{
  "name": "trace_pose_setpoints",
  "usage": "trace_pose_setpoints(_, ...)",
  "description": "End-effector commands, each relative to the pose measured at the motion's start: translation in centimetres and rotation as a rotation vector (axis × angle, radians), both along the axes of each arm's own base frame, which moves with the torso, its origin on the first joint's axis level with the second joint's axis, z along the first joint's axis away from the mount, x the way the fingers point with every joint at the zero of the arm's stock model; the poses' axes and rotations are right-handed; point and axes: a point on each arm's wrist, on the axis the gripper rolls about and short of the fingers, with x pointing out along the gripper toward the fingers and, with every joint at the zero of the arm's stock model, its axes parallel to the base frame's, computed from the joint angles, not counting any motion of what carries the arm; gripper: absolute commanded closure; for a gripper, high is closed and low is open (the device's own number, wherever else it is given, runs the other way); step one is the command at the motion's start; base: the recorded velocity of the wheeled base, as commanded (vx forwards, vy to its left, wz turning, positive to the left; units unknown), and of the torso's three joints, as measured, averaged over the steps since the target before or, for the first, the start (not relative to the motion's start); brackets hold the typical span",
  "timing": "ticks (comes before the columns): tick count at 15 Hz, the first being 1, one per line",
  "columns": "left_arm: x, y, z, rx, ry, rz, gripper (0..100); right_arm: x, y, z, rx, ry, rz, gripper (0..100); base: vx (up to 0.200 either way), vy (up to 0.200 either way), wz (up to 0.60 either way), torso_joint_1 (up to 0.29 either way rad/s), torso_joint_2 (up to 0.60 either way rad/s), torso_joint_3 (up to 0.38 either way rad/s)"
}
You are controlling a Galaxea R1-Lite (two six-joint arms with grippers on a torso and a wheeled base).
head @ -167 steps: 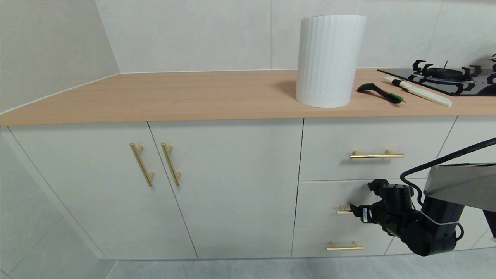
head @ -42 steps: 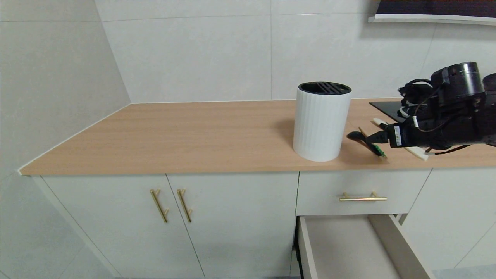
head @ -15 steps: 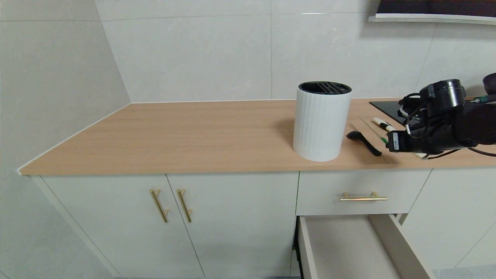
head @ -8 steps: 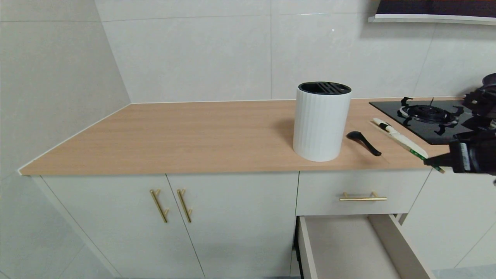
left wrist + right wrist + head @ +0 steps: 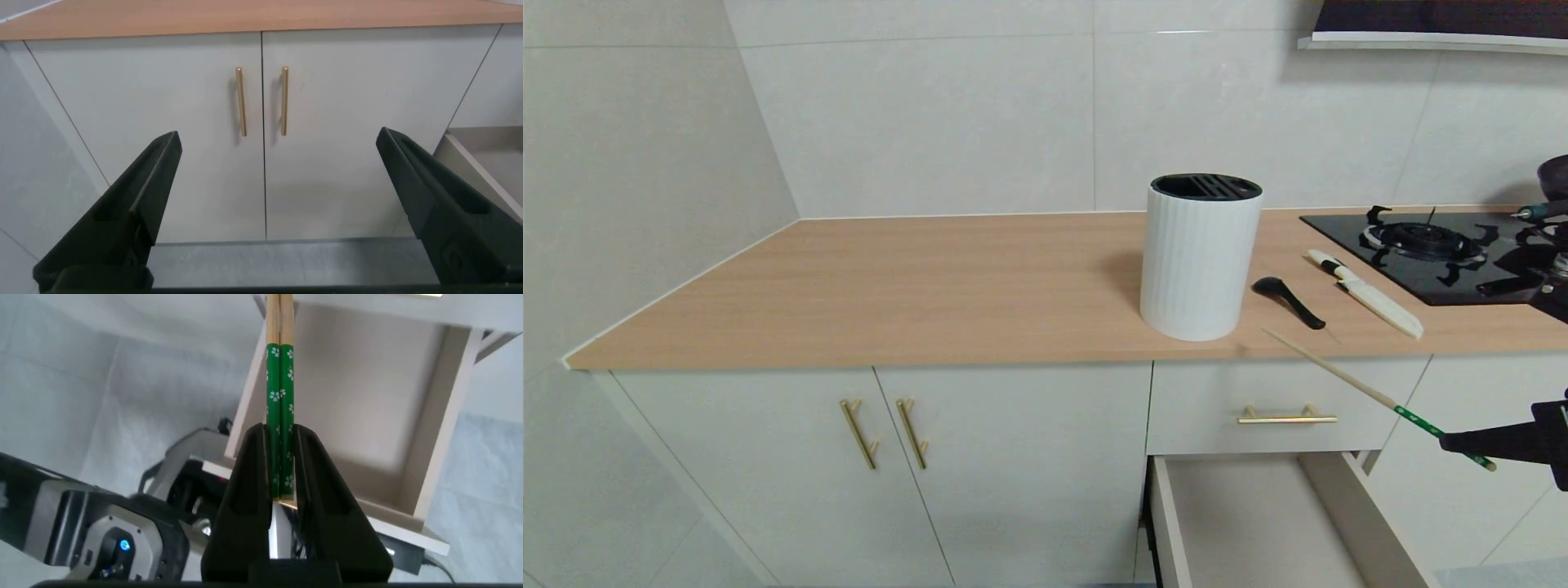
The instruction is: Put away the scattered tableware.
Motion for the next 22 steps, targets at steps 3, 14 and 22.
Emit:
trace_pose_setpoints(3, 0.0, 0.0, 0.0, 0.000, 0.000, 0.000, 0, 1.4, 0.1, -2.4, -0.026, 0.070, 0.024, 100, 0.000, 0.000, 0.00, -0.050, 0.12, 0.073)
trace_pose_setpoints(14, 0.0, 0.0, 0.0, 0.000, 0.000, 0.000, 0, 3.2, 0.4, -5.1, -0.061, 0.161, 0.070, 100, 0.000, 0.000, 0.00, -0.170, 0.45, 0.276)
trace_pose_setpoints(22, 0.0, 0.0, 0.0, 0.000, 0.000, 0.000, 0, 7.2, 2.4, -9.9, -0.104, 0.349, 0.101, 100, 0.000, 0.000, 0.00, -0.060, 0.20, 0.138)
